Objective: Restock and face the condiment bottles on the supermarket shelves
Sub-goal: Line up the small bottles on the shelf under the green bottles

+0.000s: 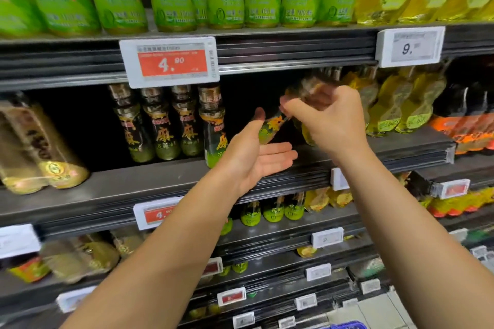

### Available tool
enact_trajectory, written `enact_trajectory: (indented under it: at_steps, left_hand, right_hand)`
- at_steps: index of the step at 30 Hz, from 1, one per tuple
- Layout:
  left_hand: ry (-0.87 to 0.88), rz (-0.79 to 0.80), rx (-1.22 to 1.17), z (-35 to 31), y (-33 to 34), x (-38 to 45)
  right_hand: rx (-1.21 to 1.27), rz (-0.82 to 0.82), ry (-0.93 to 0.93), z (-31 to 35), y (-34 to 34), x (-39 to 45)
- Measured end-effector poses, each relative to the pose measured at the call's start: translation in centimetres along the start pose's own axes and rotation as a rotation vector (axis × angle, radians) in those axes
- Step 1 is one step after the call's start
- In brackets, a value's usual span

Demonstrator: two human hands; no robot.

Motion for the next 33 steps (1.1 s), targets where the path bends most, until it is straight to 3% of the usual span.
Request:
enact_trajectory:
  at_steps: [4, 9, 13, 17, 27, 33]
  left_hand:
    - [0.096, -0.071, 0.379, -0.6, -1.3, -1.5]
    - [0.653, -0.5, 0.788, -2.5, -5.3, -3.7]
    - [0.948, -0.816, 0.824, -3.5, -7.5, -5.4]
    - [0.874, -0.922, 0.891, -3.3, -8.4, -4.3]
    - [0.855, -0.836, 1.03, -4.2, -9.5, -3.5]
    - [0.773, -0.865, 1.071, -4.7, -12.0, -4.1]
  right_hand:
    - [-0.075, 0.034, 0.023, -0.4, 2.2, 1.4]
    - [-0.121, 0.083, 0.063, -1.1, 4.6, 1.7]
    - [-0.25, 0.128, -0.042, -0.9, 6.4, 1.5]
    - [-0.271, 0.21, -0.008, -1.6, 8.0, 1.3]
    - [-0.214, 0.255, -0.001, -2.1, 9.1, 0.7]
    - [-0.346, 0.417, 0.034, -4.7, 8.8, -0.8]
Point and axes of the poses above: each hand's wrist, its own x-axis towards the middle knuckle, its own y-axis out of the palm, z = x × y, the point moved 5 cm from there along x, towards the middle knuckle, and after that the axes turned 11 degrees about -z, right-handed, at the moved point
